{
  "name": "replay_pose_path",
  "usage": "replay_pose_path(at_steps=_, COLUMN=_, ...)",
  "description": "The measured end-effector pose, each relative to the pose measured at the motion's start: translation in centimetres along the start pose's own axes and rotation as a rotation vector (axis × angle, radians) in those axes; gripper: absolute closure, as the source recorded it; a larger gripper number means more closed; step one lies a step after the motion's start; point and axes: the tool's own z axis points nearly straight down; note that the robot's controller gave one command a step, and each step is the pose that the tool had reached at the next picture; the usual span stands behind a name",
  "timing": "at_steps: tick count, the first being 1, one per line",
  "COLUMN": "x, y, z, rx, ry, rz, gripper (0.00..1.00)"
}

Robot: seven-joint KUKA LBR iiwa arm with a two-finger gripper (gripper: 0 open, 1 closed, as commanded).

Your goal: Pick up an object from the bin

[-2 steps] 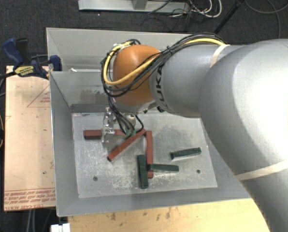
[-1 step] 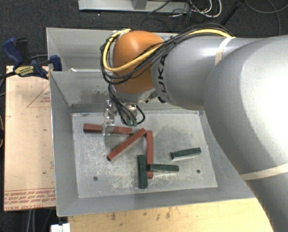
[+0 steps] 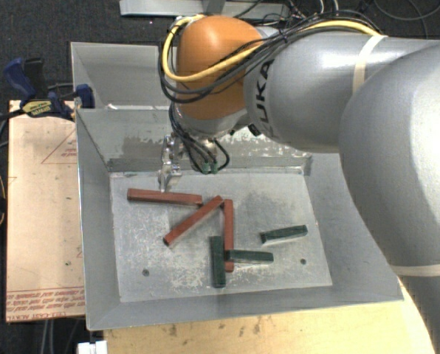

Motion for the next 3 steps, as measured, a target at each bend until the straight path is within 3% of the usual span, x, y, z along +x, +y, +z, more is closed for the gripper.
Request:
replay_pose_path(at_steps=1, x=0.3, y=-0.2, z=1.2, rx=-0.001, ry=-0.001, rz=-0.001, gripper=0.0)
replay_pose_path(at_steps=2, x=0.3, y=-0.2, z=1.1, rx=-0.001, ry=-0.002, rz=0.0, gripper=0.0)
replay_pose_path(at_steps=3, x=-0.7, y=0.0, z=9.8, rx=-0.004, ry=-0.007, rz=0.127, gripper=1.0)
